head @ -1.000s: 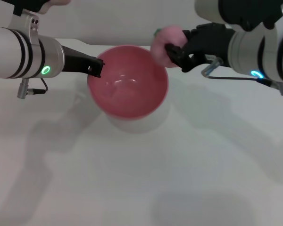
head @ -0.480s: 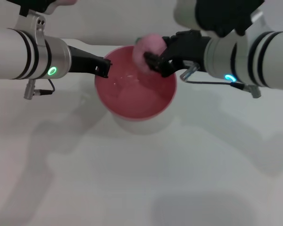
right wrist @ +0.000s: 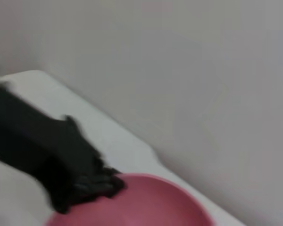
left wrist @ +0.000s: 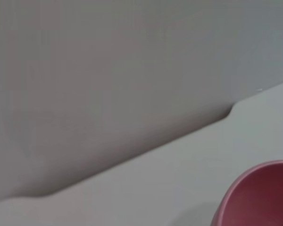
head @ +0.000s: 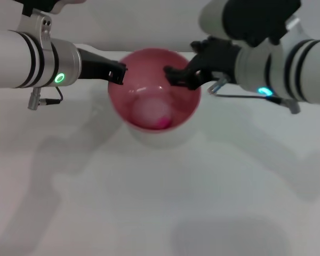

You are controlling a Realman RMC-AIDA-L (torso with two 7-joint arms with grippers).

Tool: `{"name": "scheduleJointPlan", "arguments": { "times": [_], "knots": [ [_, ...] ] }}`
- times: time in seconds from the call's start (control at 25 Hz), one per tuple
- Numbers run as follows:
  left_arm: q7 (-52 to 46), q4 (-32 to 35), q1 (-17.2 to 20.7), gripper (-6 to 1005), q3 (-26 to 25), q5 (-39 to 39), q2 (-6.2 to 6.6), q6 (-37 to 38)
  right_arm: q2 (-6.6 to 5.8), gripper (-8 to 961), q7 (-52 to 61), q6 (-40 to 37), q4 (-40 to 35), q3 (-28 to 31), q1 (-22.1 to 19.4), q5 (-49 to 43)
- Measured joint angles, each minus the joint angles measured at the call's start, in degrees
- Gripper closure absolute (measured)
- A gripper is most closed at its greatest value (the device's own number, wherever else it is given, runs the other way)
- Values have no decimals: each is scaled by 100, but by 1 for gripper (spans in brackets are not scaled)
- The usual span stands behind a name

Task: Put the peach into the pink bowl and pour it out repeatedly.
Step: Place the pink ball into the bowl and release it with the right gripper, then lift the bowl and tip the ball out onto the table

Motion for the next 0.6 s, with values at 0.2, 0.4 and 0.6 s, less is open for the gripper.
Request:
{"name": "scheduleJointPlan", "arguments": {
  "times": [0.2, 0.4, 0.6],
  "knots": [
    [420, -4, 249, 954, 188, 25, 5, 850, -8, 227, 503, 25, 517, 449, -612, -482],
    [633, 109, 483, 954, 473, 35, 16, 1786, -5, 226, 518, 49, 935, 1025, -1364, -480],
    [898, 355, 956, 954, 1175, 39, 19, 3246, 2, 226, 520, 25, 1047, 1263, -1820, -475]
  ]
}}
